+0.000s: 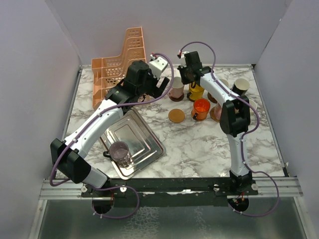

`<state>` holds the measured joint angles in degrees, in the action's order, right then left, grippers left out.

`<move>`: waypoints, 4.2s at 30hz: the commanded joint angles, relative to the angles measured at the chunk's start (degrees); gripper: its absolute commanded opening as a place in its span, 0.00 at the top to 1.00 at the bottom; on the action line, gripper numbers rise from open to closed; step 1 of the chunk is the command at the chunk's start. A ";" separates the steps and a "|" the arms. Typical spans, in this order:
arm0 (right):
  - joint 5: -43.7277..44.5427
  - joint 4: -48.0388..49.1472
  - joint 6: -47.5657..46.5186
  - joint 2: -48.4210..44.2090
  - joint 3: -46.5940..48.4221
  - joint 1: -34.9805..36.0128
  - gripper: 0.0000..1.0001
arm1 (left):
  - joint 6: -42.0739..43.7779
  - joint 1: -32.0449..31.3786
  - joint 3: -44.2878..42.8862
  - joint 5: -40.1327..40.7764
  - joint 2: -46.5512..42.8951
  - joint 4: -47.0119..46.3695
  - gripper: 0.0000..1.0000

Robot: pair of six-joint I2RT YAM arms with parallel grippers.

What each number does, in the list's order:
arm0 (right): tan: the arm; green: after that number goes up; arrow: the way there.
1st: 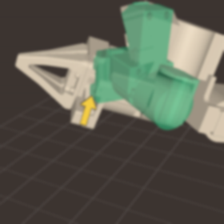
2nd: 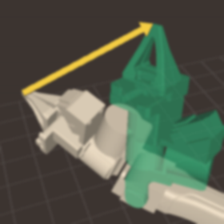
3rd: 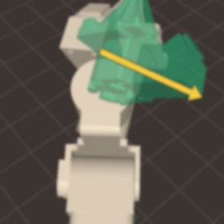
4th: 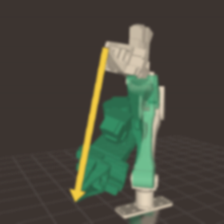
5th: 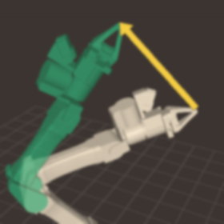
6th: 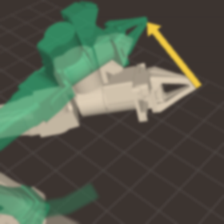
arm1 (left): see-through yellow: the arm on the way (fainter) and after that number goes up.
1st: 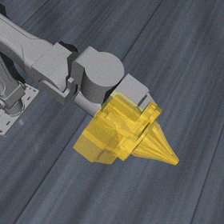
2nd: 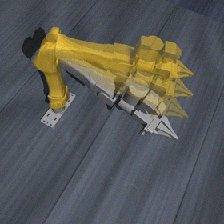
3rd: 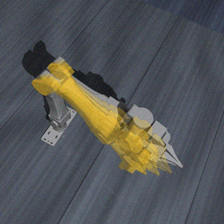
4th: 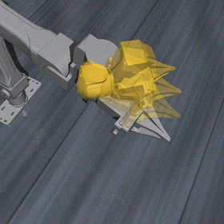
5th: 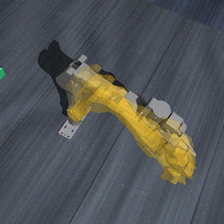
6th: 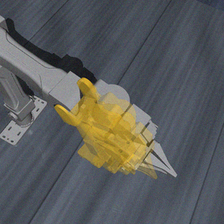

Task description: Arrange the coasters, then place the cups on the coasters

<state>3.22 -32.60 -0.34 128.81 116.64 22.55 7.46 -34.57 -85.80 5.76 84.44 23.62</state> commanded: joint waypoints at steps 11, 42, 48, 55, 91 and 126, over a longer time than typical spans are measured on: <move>-5.07 0.74 -5.87 0.53 1.36 -0.96 0.92 | 0.40 0.46 0.37 -1.96 -1.91 -0.85 0.07; -11.84 -3.21 -4.30 2.64 3.11 -2.52 0.91 | 0.33 0.82 0.63 -3.11 -2.08 -0.73 0.07; -11.81 -4.31 -4.22 3.42 4.33 -2.56 0.86 | 0.38 0.88 0.46 -3.29 -1.98 -0.54 0.07; -11.86 -5.04 -4.39 3.69 5.01 -2.51 0.84 | 0.48 0.90 0.30 -3.35 -1.82 -0.43 0.07; -10.60 -4.59 -6.09 2.69 4.28 -2.51 0.73 | 1.11 1.17 -0.16 -3.60 -1.24 -0.09 0.07; -21.13 9.27 -14.04 -37.02 -28.52 -2.55 0.19 | 38.30 9.29 11.54 -15.92 -8.92 37.97 0.01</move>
<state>-12.49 -26.96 -12.53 94.78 92.18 19.88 35.68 -25.21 -75.68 -6.44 78.04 49.74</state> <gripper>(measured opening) 0.809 0.990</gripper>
